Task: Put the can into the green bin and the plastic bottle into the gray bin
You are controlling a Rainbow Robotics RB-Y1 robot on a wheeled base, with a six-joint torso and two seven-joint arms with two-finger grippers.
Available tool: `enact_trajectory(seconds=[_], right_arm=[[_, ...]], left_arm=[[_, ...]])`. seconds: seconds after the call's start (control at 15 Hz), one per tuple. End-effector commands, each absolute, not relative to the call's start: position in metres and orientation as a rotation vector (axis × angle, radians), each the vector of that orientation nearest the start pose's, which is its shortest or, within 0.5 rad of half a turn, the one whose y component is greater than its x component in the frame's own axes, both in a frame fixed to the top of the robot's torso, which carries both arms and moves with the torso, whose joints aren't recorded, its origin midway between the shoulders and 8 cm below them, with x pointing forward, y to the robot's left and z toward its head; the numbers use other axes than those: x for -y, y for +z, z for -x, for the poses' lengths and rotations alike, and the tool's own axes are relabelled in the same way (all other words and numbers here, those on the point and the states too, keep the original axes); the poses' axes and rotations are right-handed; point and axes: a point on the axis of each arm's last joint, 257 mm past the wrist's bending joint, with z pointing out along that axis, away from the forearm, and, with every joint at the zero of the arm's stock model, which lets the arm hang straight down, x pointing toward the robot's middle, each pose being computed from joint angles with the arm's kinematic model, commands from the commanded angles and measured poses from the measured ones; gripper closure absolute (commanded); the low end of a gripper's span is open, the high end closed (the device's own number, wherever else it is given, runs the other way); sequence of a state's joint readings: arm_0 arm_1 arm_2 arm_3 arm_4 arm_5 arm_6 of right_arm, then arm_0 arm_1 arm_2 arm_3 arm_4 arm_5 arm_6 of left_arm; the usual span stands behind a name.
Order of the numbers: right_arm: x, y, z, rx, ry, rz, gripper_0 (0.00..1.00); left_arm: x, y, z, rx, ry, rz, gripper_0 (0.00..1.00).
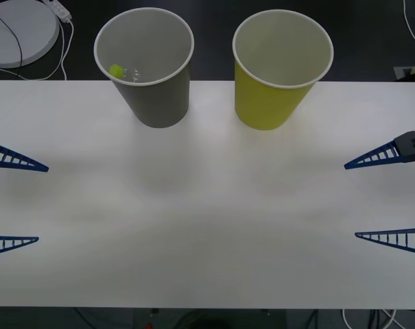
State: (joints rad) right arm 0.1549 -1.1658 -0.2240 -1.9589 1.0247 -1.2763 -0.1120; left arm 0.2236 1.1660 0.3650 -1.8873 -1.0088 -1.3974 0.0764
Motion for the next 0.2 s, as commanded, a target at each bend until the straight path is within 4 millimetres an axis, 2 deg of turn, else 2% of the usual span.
enact_trajectory(seconds=[0.07,0.2], right_arm=[[0.2391,-0.1189,-0.3135,-1.488,0.557,1.592,0.00],[0.2391,-0.1189,-0.3135,-1.488,0.557,1.592,0.00]], left_arm=[[-0.2828,-0.1119,-0.3046,-1.530,-0.527,-1.591,0.00],[-0.2822,-0.1116,-0.3047,-1.529,-0.532,-1.583,0.00]])
